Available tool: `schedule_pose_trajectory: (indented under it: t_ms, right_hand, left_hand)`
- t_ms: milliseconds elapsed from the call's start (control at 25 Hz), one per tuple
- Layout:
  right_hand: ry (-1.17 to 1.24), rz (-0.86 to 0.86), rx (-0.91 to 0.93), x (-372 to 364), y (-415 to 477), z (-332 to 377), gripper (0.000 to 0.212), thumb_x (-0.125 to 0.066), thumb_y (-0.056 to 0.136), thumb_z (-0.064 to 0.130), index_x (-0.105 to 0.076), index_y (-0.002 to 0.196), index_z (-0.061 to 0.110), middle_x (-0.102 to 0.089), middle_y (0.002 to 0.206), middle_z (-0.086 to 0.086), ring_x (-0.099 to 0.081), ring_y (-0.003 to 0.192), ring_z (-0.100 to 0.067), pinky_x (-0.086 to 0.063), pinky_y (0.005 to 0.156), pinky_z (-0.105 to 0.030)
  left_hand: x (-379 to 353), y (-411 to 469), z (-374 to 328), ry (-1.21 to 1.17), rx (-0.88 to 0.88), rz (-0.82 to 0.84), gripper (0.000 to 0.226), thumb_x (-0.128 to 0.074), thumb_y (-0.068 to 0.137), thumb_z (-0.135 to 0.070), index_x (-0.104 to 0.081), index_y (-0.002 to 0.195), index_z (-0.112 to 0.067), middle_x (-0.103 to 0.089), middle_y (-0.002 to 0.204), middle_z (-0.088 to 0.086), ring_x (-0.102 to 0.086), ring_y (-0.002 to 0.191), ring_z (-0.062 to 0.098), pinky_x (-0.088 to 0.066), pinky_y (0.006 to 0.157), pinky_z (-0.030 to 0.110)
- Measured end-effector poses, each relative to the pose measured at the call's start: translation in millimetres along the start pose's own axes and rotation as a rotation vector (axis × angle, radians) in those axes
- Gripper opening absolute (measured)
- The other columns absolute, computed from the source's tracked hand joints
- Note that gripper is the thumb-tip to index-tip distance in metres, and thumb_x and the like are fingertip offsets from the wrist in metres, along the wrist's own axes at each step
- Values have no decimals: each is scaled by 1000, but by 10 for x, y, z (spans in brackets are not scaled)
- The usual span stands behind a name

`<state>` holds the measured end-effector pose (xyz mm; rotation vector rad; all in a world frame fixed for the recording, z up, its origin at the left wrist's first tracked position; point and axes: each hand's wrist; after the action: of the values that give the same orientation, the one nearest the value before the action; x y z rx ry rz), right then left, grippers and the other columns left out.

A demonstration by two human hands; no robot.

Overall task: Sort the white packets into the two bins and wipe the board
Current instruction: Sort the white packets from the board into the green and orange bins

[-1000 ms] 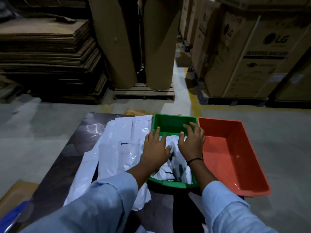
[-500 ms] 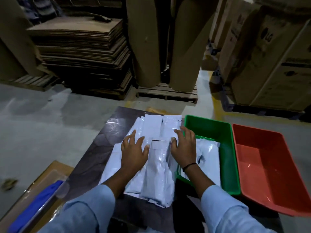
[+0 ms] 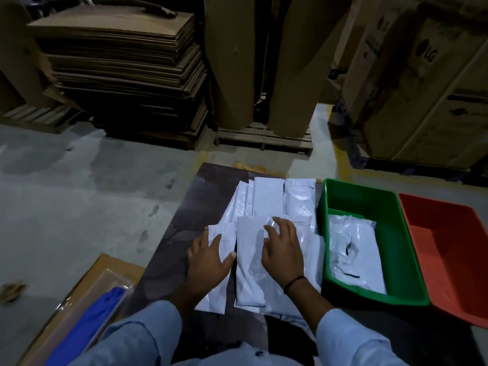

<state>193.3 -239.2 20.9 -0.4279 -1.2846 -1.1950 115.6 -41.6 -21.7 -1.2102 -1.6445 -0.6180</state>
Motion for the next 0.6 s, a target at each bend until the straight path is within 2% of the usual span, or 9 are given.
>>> schedule_pose_trajectory:
  t_ms: [80,200,280,440,600]
  right_hand:
    - [-97,46,3,-74,-55,123,35,-56,86,15,-62,121,12,-52,139,-16,-43,131,-37,-38,110,-49]
    - [-214,183,-73,-177,-97,310,48,-64,76,19,-60,123,17,-48,144,-14,-45,129,-38,-40,99,-50]
    - [-242,275,-111,-249,-122,389,56,-67,76,24,-56,129,16,-44,149,-17,-45,129,-41,-45,96,-52]
    - [-307,366,-156,-432,-147,486,75,-67,82,46,-44,145,13,-32,156,-24,-40,135,-49,-41,105,-58]
    - [-353,376,-181,-558,-174,547,91,-54,83,66,-31,153,13,-19,160,-26,-30,138,-56,-38,104,-63]
  left_hand:
    - [-42,-8,63,-7,-4,61,91,-34,82,-82,-27,157,-31,-2,170,4,-16,150,33,-17,120,53]
    - [-124,-22,139,32,-21,144,92,-40,87,-80,-14,161,-32,6,170,6,-18,150,35,-20,120,52]
    - [-163,-46,185,72,-51,172,93,-42,88,-78,-8,161,-32,8,170,7,-21,149,36,-25,118,52]
    - [-154,-24,287,190,-68,161,89,-46,90,-68,-7,161,-31,5,169,8,-31,141,37,-34,112,50]
    - [-110,1,405,250,-60,139,85,-48,92,-62,-8,161,-32,3,169,8,-34,137,35,-38,107,48]
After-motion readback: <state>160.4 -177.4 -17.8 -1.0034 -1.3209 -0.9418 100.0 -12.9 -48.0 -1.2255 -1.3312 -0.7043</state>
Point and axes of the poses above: each hand's wrist, its own y-axis towards the middle knuckle, its own x-axis out of the back of the hand, z = x × y
